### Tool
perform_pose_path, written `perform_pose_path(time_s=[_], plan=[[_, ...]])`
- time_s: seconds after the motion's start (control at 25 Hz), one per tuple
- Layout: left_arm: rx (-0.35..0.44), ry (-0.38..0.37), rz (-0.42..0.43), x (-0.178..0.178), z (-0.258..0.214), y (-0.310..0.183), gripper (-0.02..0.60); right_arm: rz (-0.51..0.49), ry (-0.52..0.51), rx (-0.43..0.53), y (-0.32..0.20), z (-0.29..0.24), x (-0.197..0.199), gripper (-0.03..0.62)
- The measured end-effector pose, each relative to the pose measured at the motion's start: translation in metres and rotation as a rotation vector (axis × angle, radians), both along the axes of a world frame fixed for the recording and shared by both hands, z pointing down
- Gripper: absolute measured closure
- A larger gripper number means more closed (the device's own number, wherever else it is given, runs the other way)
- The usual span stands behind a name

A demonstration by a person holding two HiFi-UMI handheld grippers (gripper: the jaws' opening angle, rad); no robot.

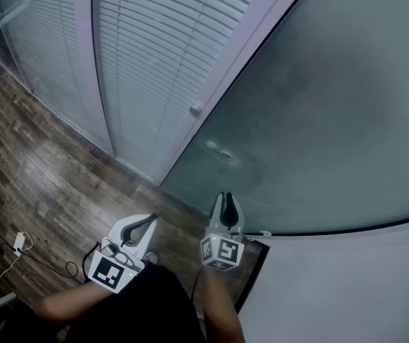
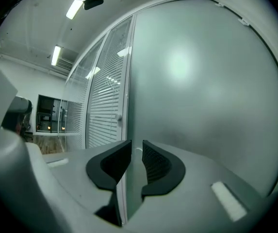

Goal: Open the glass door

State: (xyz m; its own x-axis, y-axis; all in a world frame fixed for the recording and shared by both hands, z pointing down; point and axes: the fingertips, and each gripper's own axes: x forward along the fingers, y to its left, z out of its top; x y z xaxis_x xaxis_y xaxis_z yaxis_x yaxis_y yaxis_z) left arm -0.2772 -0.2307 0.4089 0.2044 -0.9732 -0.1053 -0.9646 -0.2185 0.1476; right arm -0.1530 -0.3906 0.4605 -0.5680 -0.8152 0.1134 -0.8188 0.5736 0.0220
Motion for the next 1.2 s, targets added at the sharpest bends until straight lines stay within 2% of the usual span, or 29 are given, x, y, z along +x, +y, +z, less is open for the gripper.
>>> perform_pose_path(time_s=[0.36,0.64,0.96,1.2], plan=[[-0.017,-0.015,-0.058,-0.021,0.002,-0.008,0.581,-0.028,0.044,-0.034,-0.041,0.027,-0.019,0.507],[-0.029,-0.011,-0.06,-0.026,0.001,-0.011,0.581,-0.072,0.086,-0.046,-0.071,0.044,-0.039,0.485],[-0.058,-0.048,-0.085,-0.035,0.008,-0.018,0.581,-0.034,0.065,-0.088,-0.107,0.063,-0.042,0.477],[-0.082,-0.049,-0.099,-0.038,0.013,-0.022,0.581,-0.027,0.065,-0.129,-0.123,0.078,-0.048,0.473]])
